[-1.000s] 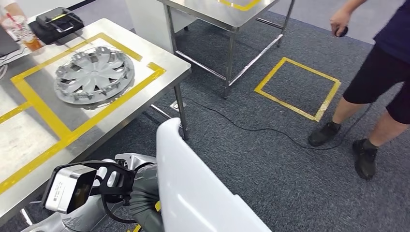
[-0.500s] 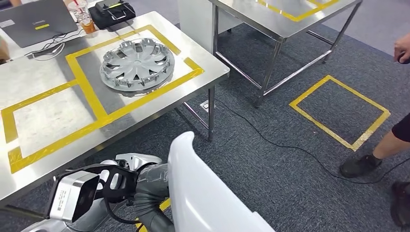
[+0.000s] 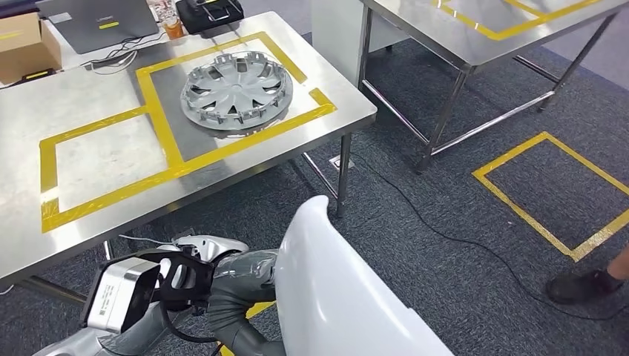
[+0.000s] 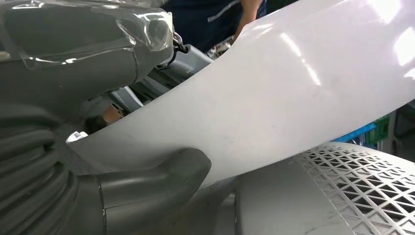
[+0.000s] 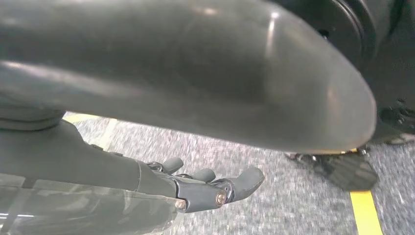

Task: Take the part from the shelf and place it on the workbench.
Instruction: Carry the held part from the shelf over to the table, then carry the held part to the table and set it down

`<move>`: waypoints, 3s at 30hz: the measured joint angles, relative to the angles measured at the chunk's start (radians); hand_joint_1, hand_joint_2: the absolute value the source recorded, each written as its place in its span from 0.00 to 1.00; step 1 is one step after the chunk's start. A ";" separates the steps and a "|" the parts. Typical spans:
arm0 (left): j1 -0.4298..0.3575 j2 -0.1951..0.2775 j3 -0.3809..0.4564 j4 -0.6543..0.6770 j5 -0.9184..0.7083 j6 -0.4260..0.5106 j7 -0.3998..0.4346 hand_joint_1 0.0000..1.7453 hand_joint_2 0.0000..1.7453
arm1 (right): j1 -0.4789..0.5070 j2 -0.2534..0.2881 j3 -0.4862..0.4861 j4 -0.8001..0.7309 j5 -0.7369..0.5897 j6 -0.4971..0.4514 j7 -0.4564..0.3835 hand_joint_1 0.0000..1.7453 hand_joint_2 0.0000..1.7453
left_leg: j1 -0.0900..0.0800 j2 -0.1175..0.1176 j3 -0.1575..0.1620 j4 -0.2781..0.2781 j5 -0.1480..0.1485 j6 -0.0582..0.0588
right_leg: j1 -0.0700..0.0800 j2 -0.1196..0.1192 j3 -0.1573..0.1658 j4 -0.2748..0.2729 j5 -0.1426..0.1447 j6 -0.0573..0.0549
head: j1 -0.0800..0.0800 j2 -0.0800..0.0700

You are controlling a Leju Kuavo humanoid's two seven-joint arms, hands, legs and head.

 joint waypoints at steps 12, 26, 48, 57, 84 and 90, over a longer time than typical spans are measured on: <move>-0.002 -0.012 -0.011 0.039 -0.026 0.026 0.019 1.00 1.00 | 0.005 -0.007 -0.005 -0.001 0.000 0.002 0.003 0.00 0.00 | 0.008 -0.127 0.064 -0.097 0.029 0.011 | -0.018 0.087 -0.110 0.190 -0.060 0.037 | 0.008 0.000; -0.007 -0.010 -0.014 0.069 -0.023 0.038 0.024 1.00 1.00 | 0.005 -0.006 -0.007 0.001 0.003 0.003 0.001 0.00 0.00 | 0.022 -0.066 -0.128 0.240 -0.095 -0.044 | -0.011 0.055 0.002 -0.006 0.004 -0.001 | -0.006 0.000; -0.004 -0.017 0.002 0.076 -0.024 0.064 0.027 1.00 1.00 | 0.000 -0.005 -0.018 0.000 -0.018 -0.057 -0.014 0.00 0.00 | 0.003 -0.132 0.036 -0.046 0.003 -0.015 | -0.020 0.095 -0.033 -0.002 0.029 0.045 | 0.008 0.000; -0.005 -0.013 0.006 0.076 -0.015 0.065 0.030 1.00 1.00 | 0.006 -0.010 -0.018 -0.001 -0.016 -0.061 -0.022 0.00 0.00 | 0.016 -0.067 -0.127 0.242 -0.091 -0.034 | -0.008 0.089 -0.010 -0.004 0.012 0.000 | -0.002 0.000; -0.005 -0.025 0.005 0.065 -0.023 0.067 0.040 1.00 1.00 | 0.018 -0.006 -0.017 -0.006 -0.009 -0.101 -0.046 0.00 0.00 | 0.024 -0.069 -0.008 0.119 -0.057 -0.047 | -0.036 0.093 -0.013 0.004 0.004 0.017 | 0.004 0.000; -0.005 -0.024 0.006 0.065 -0.023 0.067 0.040 1.00 1.00 | 0.019 -0.007 -0.017 -0.006 -0.009 -0.103 -0.047 0.00 0.00 | 0.000 -0.067 -0.138 0.114 -0.054 -0.005 | -0.019 0.102 0.066 -0.004 -0.060 0.012 | 0.003 0.000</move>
